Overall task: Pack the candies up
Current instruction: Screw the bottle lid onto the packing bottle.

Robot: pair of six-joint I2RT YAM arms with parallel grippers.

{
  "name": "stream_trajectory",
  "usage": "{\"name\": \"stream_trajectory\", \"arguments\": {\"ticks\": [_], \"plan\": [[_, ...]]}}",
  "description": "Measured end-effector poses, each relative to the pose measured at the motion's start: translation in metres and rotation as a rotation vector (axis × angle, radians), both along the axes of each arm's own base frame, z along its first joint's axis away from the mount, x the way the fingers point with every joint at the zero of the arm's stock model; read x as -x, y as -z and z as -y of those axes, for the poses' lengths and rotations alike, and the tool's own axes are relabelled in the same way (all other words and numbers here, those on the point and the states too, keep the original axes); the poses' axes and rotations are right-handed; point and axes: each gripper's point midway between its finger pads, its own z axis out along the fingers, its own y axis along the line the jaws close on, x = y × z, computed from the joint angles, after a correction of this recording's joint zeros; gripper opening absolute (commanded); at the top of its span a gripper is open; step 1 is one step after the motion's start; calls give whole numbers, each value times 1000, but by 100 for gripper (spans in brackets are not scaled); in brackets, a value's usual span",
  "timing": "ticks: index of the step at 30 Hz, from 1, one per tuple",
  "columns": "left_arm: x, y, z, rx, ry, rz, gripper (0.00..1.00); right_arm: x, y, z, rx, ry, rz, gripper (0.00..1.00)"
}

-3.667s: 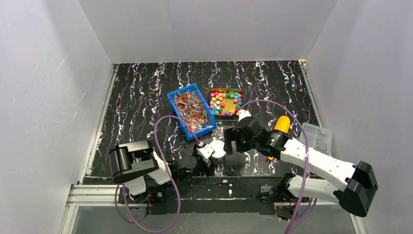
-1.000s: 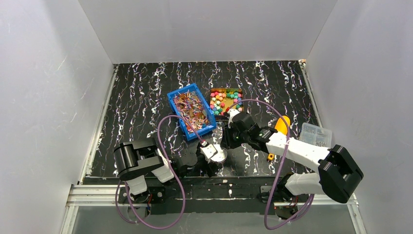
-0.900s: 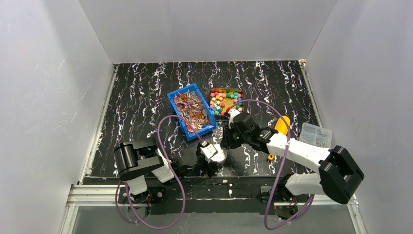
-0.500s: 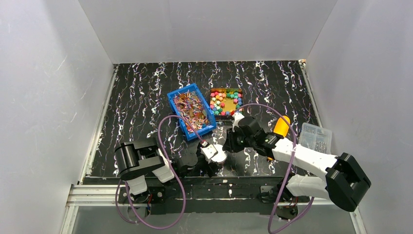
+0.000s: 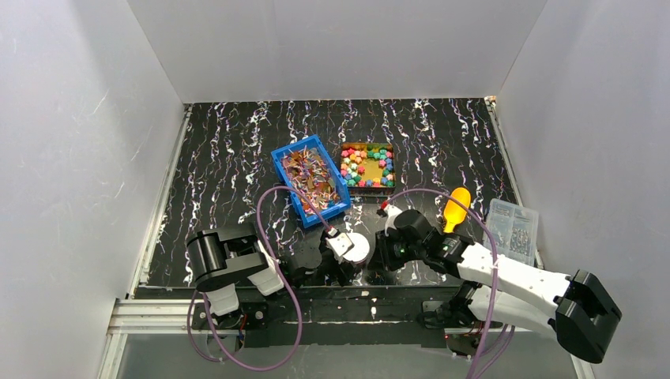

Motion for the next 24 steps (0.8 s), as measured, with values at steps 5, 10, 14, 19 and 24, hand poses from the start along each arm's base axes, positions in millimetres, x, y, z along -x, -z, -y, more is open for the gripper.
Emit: {"name": "stream_trajectory", "arguments": {"ticks": [5,10,14,19,24], "plan": [[0,0,1,4,-2,-4,59,21,1,1,15,-28,-35,29],[0,0,1,4,-2,-5,59,15,-14,6,47,11,3,40],[0,0,1,5,-2,-6,59,-7,-41,3,66,61,91,43],[0,0,1,6,-3,-8,59,-33,-64,-8,116,61,184,42],[0,0,1,7,-4,-9,58,-53,-63,-16,177,33,221,40]]}}
